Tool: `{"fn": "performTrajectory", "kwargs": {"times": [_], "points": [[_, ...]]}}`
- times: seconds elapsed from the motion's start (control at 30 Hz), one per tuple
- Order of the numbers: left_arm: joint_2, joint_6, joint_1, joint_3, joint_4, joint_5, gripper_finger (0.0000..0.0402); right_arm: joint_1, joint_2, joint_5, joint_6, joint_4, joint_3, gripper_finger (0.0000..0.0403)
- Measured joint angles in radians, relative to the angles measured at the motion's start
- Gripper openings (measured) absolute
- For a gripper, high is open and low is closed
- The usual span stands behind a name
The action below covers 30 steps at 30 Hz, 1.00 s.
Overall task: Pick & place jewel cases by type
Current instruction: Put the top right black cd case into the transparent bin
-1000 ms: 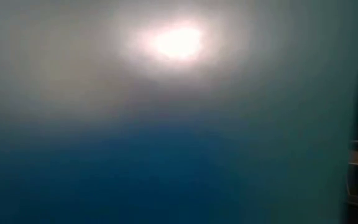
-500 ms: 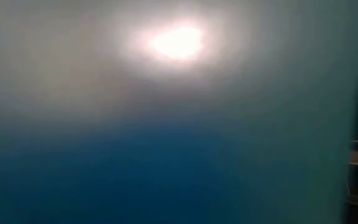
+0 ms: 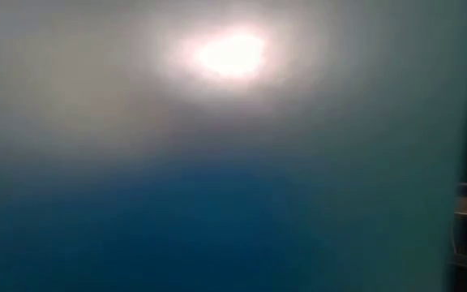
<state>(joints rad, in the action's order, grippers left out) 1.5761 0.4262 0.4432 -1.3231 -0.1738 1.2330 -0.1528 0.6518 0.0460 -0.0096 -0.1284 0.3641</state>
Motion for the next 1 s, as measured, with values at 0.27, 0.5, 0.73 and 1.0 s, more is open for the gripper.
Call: {"fn": "performTrajectory", "kwargs": {"times": [0.27, 0.5, 0.73, 1.0], "points": [[0.0, 0.346, -0.013, 0.0, 0.0, -0.068, 0.0024, 0.0, 0.0, 0.004, -0.029, 0.0, 0.0, 0.0004], [0.0, 0.677, -0.041, 0.0, 0.0, -0.169, 0.0024, 0.0, 0.0, 0.008, -0.05, 0.001, 0.0, 0.0004], [0.0, 0.632, -0.046, 0.0, 0.0, -0.173, 0.0024, 0.0, 0.0, 0.009, -0.052, 0.001, 0.0, 0.0004], [0.0, 0.591, -0.086, 0.0, 0.0, -0.177, 0.0024, 0.0, 0.0, 0.009, -0.055, 0.006, 0.0, 0.0004]]}}
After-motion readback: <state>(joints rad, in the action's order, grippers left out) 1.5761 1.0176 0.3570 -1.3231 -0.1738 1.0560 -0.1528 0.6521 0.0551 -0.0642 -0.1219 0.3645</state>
